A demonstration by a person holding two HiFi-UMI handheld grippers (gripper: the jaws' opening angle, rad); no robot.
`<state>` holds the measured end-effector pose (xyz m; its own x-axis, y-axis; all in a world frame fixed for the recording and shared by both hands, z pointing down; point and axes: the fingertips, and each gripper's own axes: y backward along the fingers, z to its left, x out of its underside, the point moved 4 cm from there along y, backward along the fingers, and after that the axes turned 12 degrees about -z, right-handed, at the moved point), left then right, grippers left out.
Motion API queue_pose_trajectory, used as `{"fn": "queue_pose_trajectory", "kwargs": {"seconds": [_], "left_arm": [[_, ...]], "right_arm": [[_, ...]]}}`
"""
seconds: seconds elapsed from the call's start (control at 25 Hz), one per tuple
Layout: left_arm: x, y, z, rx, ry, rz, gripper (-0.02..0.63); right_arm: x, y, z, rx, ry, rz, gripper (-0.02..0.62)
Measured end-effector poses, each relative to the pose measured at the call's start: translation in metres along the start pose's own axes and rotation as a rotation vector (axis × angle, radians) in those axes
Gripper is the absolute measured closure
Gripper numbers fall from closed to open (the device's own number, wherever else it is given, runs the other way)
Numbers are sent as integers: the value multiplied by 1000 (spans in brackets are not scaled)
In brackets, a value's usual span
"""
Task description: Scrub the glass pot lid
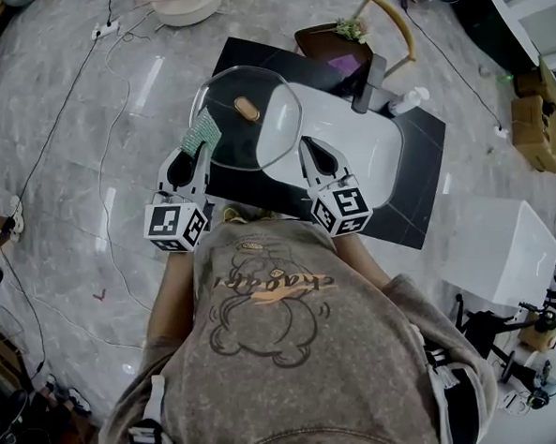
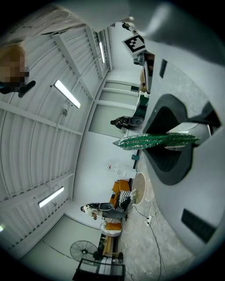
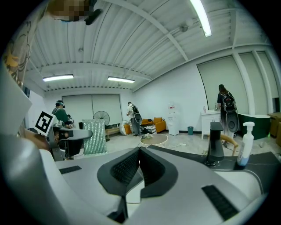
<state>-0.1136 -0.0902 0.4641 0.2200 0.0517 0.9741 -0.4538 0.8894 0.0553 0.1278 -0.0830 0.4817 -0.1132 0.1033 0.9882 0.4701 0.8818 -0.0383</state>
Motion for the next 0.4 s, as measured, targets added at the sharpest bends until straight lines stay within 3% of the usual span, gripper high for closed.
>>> {"fn": "queue_pose_trajectory", "kwargs": {"seconds": [0.4], "left_arm": [[4, 6, 2, -18, 8, 14, 520]], "right_arm": [[2, -1, 2, -12, 1, 2, 569]]}}
